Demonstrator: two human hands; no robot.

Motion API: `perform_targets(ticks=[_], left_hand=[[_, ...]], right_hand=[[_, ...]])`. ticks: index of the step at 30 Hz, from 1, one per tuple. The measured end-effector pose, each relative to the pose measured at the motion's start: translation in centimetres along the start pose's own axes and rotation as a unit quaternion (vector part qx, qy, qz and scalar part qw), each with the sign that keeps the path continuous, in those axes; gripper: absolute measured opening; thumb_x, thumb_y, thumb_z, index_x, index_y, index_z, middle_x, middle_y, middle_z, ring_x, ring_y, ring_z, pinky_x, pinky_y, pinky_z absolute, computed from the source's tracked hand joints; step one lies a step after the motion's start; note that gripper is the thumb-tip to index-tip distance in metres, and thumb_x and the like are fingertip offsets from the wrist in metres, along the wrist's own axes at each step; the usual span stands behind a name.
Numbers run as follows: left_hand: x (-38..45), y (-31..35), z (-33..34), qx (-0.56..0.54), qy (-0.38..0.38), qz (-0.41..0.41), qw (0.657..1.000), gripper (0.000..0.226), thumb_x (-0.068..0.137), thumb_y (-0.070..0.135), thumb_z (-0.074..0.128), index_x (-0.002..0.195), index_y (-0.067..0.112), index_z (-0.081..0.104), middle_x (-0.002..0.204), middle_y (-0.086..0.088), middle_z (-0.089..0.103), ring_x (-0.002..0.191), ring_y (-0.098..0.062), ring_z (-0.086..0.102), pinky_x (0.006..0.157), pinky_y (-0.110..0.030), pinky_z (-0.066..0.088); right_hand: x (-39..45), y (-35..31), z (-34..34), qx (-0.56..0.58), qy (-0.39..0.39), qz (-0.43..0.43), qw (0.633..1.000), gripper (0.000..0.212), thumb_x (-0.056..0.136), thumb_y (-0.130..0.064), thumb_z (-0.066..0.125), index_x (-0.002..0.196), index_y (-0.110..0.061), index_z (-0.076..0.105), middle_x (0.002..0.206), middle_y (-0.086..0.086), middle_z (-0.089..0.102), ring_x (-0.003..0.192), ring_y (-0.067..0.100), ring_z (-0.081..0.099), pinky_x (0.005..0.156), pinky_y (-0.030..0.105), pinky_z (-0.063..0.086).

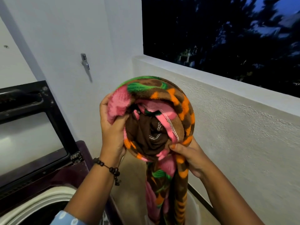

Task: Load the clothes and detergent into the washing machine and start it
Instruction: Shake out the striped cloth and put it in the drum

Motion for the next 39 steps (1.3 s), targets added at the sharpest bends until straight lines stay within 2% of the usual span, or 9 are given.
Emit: perform_targets(ticks=[7, 11, 13, 18, 21, 26, 30, 35, 39], left_hand=[[-1.4, -1.3, -0.2, 0.13, -0.119, -0.031, 0.984, 0.094, 0.065, 0.012, 0.075, 0.144, 0.014, 0.025, 0.123, 0.011, 0.062, 0.116, -0.006, 0.06, 0.092, -0.022, 0.051], [-1.7, -0.8, -0.4, 0.237, -0.226, -0.098, 0.94, 0.132, 0.052, 0.046, 0.089, 0.15, 0.04, 0.001, 0.149, 0.007, 0.037, 0.133, -0.005, 0.045, 0.106, -0.023, 0.042], [-1.7, 0.3, 0.8, 0.345, -0.275, -0.08, 0.894, 0.138, 0.046, 0.065, 0.084, 0.147, 0.05, -0.008, 0.157, 0.015, 0.013, 0.14, 0.009, 0.022, 0.109, -0.014, 0.033], [-2.8, 0.3, 5.0, 0.603, -0.366, 0.015, 0.709, 0.141, 0.048, 0.071, 0.08, 0.138, 0.056, -0.028, 0.156, 0.024, -0.021, 0.146, -0.014, -0.022, 0.114, -0.058, -0.014], [-3.8, -2.1, 5.7, 0.66, -0.405, 0.002, 0.632, 0.138, 0.054, 0.07, 0.078, 0.138, 0.053, -0.03, 0.162, 0.011, 0.0, 0.15, -0.019, -0.004, 0.113, -0.067, -0.005], [-3.3, -2.6, 5.2, 0.6, -0.367, 0.056, 0.709, 0.1, 0.062, 0.051, 0.077, 0.142, 0.05, 0.018, 0.131, 0.01, 0.052, 0.114, -0.012, 0.054, 0.094, -0.037, 0.048], [-2.7, -1.1, 4.4, 0.494, -0.296, 0.084, 0.813, 0.07, 0.067, 0.052, 0.074, 0.131, 0.043, 0.046, 0.12, 0.017, 0.061, 0.107, 0.0, 0.06, 0.09, -0.03, 0.051], [-1.2, 1.3, 2.9, 0.322, -0.216, 0.082, 0.918, 0.067, 0.064, 0.034, 0.079, 0.126, 0.031, 0.053, 0.118, 0.017, 0.066, 0.106, -0.004, 0.064, 0.089, -0.023, 0.052], [0.3, 2.6, 0.9, 0.19, -0.109, 0.074, 0.973, 0.072, 0.06, 0.02, 0.078, 0.125, 0.02, 0.049, 0.114, 0.011, 0.067, 0.104, -0.008, 0.065, 0.088, -0.022, 0.052]], right_hand=[[0.5, -1.3, -2.4, -0.071, 0.063, -0.061, 0.994, 0.078, 0.064, 0.015, 0.072, 0.132, -0.014, 0.046, 0.108, -0.003, 0.073, 0.099, 0.013, 0.069, 0.077, 0.022, 0.055], [0.7, -2.8, -3.4, -0.148, 0.051, -0.097, 0.983, 0.083, 0.063, 0.01, 0.072, 0.134, -0.023, 0.044, 0.114, -0.007, 0.071, 0.105, 0.011, 0.067, 0.083, 0.022, 0.053], [0.8, -3.8, -3.1, -0.215, 0.039, -0.111, 0.97, 0.087, 0.06, -0.008, 0.078, 0.137, -0.028, 0.043, 0.12, -0.008, 0.067, 0.111, 0.01, 0.064, 0.089, 0.023, 0.052], [0.7, -4.8, 1.0, -0.419, -0.041, -0.161, 0.893, 0.08, 0.065, -0.028, 0.072, 0.139, -0.037, 0.046, 0.133, -0.005, 0.054, 0.124, 0.004, 0.051, 0.103, 0.023, 0.042], [0.5, -5.0, 2.7, -0.448, -0.063, -0.181, 0.873, 0.078, 0.067, -0.03, 0.073, 0.14, -0.036, 0.046, 0.133, -0.011, 0.054, 0.124, 0.005, 0.05, 0.103, 0.029, 0.043], [0.4, -5.1, 1.9, -0.466, -0.023, -0.159, 0.87, 0.084, 0.063, -0.036, 0.071, 0.141, -0.04, 0.038, 0.133, -0.012, 0.052, 0.123, 0.011, 0.049, 0.1, 0.042, 0.045], [0.3, -4.9, 1.2, -0.429, -0.028, -0.123, 0.895, 0.1, 0.061, -0.042, 0.075, 0.145, -0.05, 0.02, 0.142, -0.013, 0.04, 0.133, 0.008, 0.04, 0.105, 0.046, 0.042], [0.1, -3.7, -1.8, -0.333, -0.01, -0.054, 0.941, 0.128, 0.045, -0.062, 0.085, 0.144, -0.06, 0.004, 0.157, -0.018, 0.017, 0.14, 0.007, 0.034, 0.109, 0.04, 0.042], [0.1, -1.4, -3.0, -0.243, -0.028, -0.021, 0.969, 0.141, 0.043, -0.058, 0.089, 0.15, -0.046, -0.001, 0.152, -0.018, 0.032, 0.134, 0.0, 0.042, 0.108, 0.031, 0.042]])
Point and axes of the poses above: each hand's wrist, its own x-axis towards the middle knuckle, its own z-axis out of the palm, y = z × x, the point moved 9 cm from there along x, towards the middle knuckle
